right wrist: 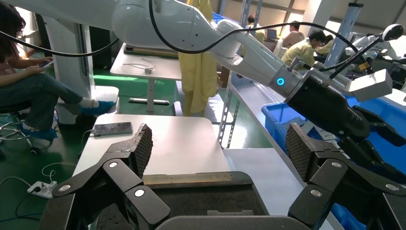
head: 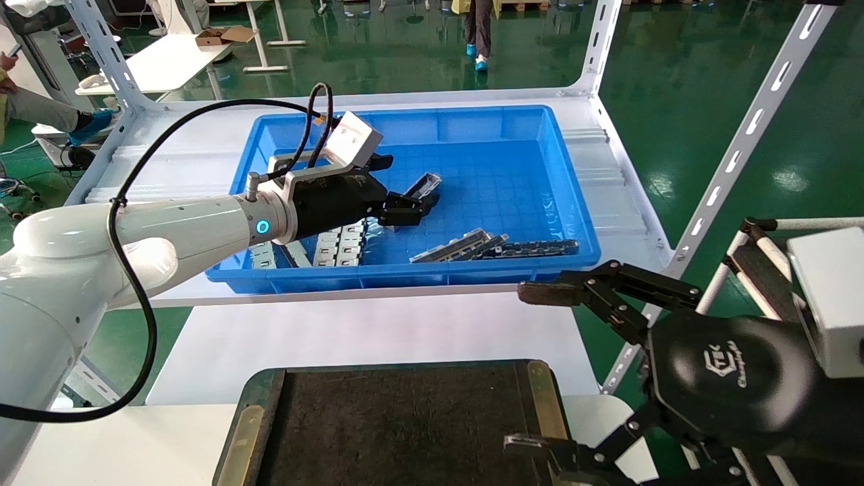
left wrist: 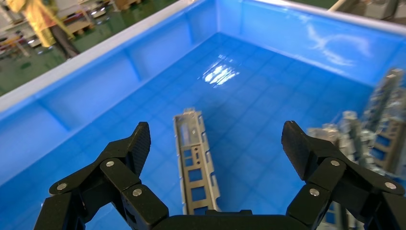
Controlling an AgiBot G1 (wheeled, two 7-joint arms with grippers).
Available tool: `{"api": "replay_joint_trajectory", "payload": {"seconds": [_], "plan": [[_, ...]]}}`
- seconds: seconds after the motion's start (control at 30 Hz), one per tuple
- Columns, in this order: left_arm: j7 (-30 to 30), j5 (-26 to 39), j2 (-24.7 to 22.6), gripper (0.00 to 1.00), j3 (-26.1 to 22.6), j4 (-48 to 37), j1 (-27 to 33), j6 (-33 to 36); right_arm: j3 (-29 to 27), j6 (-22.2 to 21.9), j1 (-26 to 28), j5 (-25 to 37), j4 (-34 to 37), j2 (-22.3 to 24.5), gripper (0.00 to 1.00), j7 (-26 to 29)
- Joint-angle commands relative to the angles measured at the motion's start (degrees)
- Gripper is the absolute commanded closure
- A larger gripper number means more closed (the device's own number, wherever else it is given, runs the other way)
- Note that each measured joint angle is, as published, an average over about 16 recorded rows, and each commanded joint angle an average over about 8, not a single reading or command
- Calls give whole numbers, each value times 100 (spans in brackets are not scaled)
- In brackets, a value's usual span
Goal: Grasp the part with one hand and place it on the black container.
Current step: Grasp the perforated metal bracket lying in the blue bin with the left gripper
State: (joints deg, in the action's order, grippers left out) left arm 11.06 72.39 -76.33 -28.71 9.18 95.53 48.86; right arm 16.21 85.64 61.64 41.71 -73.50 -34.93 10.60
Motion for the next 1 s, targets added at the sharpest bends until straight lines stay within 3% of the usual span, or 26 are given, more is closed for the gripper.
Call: {"api": "replay_joint_trajectory", "payload": {"seconds": [0.03,0.5,0.53,0.6,0.8,0.87,1.0], "plan": [[94,12,-122,0,-6,-199,35,-181,1,0,0,-1,0,0,0,0],[21,26,-180,0,-401,-42,-182,-539,7,-3,1,-5,0,3,0,-3],[1,11,-179,0,-424,-32,-195,-558,7,-3,2,-5,0,3,2,-4],[-42,-27,-178,2,-464,-14,-219,-595,8,-3,2,-5,0,3,27,-4],[-139,-165,-174,77,-565,40,-261,-700,10,-5,2,-7,0,4,100,-5],[-159,-207,-173,100,-602,54,-269,-721,11,-5,2,-8,0,5,100,-6],[-198,-291,-170,100,-675,69,-286,-750,13,-6,3,-9,0,5,100,-6]]}}
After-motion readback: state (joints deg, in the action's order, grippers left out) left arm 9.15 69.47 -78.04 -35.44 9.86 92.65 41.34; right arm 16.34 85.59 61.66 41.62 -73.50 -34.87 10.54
